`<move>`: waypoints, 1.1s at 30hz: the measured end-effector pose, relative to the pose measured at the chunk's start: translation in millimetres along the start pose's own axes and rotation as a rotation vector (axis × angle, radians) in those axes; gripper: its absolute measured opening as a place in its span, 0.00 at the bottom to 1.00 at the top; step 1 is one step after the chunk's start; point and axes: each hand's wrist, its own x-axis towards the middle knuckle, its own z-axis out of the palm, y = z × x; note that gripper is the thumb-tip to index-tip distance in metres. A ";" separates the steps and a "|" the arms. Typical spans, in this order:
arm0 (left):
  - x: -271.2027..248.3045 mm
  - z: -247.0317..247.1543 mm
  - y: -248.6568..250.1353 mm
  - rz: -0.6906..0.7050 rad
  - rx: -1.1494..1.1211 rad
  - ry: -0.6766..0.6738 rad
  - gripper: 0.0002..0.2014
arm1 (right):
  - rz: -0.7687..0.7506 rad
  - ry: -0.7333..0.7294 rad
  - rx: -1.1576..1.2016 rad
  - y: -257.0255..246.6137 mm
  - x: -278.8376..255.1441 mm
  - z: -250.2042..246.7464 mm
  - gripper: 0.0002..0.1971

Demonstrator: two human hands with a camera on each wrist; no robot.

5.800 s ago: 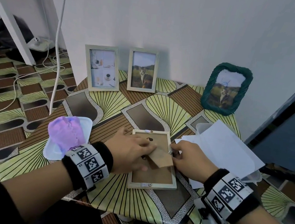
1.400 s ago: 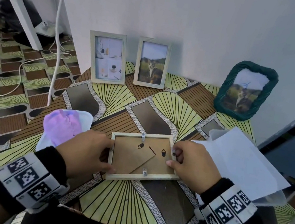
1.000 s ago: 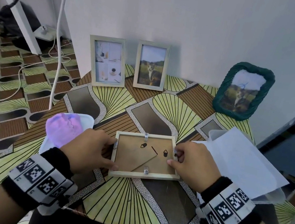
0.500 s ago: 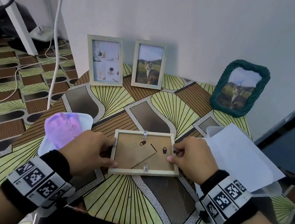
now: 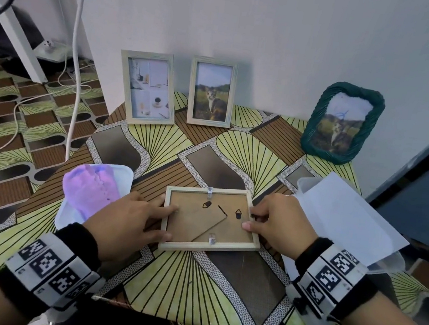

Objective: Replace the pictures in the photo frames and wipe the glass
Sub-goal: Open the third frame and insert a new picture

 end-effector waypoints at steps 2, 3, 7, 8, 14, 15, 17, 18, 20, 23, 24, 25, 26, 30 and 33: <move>-1.9 2.0 1.8 0.006 0.027 0.009 0.32 | 0.018 0.005 -0.012 -1.6 -2.5 -0.4 0.15; -2.4 2.5 1.2 0.005 0.034 0.019 0.32 | 0.029 0.007 -0.020 -2.8 -4.0 -0.4 0.14; -2.1 1.8 2.1 0.042 0.074 0.070 0.35 | 0.057 0.023 -0.030 -8.3 -7.9 1.2 0.12; -0.9 2.5 2.9 0.078 0.093 0.054 0.36 | 0.065 0.019 -0.035 -9.3 -8.1 2.0 0.12; 4.1 1.9 1.9 0.166 -0.009 -0.090 0.36 | 0.091 -0.005 -0.038 -10.0 -7.4 3.8 0.25; 4.8 1.2 1.4 0.173 -0.011 -0.094 0.36 | 0.096 -0.006 -0.017 -8.4 -7.0 3.9 0.24; 7.0 0.3 1.0 0.185 -0.009 -0.108 0.37 | 0.073 -0.009 0.038 -3.7 -7.4 3.1 0.16; 8.0 0.0 0.8 0.189 -0.010 -0.117 0.37 | 0.049 -0.005 0.057 -1.5 -8.0 2.2 0.09; 8.8 0.2 0.6 0.191 -0.016 -0.123 0.37 | 0.017 0.002 0.072 1.7 -8.9 1.8 0.11; 8.6 0.8 0.3 0.195 -0.027 -0.117 0.37 | -0.014 -0.008 0.064 -0.6 -9.0 3.6 0.16; 8.6 1.1 0.2 0.194 -0.028 -0.114 0.37 | -0.024 -0.017 0.067 -1.7 -8.8 5.6 0.16; 8.6 1.2 0.1 0.192 -0.029 -0.110 0.37 | -0.033 -0.027 0.048 -1.9 -8.6 7.2 0.16; 8.7 1.0 -0.1 0.190 -0.031 -0.106 0.37 | -0.045 -0.035 0.011 -2.2 -8.6 8.0 0.15; 8.5 0.3 -1.5 0.180 -0.052 -0.096 0.38 | -0.081 -0.075 -0.121 -7.1 -9.0 5.5 0.17; 9.2 0.0 -1.0 0.183 -0.052 -0.083 0.38 | -0.113 -0.084 -0.163 -8.6 -9.4 2.7 0.16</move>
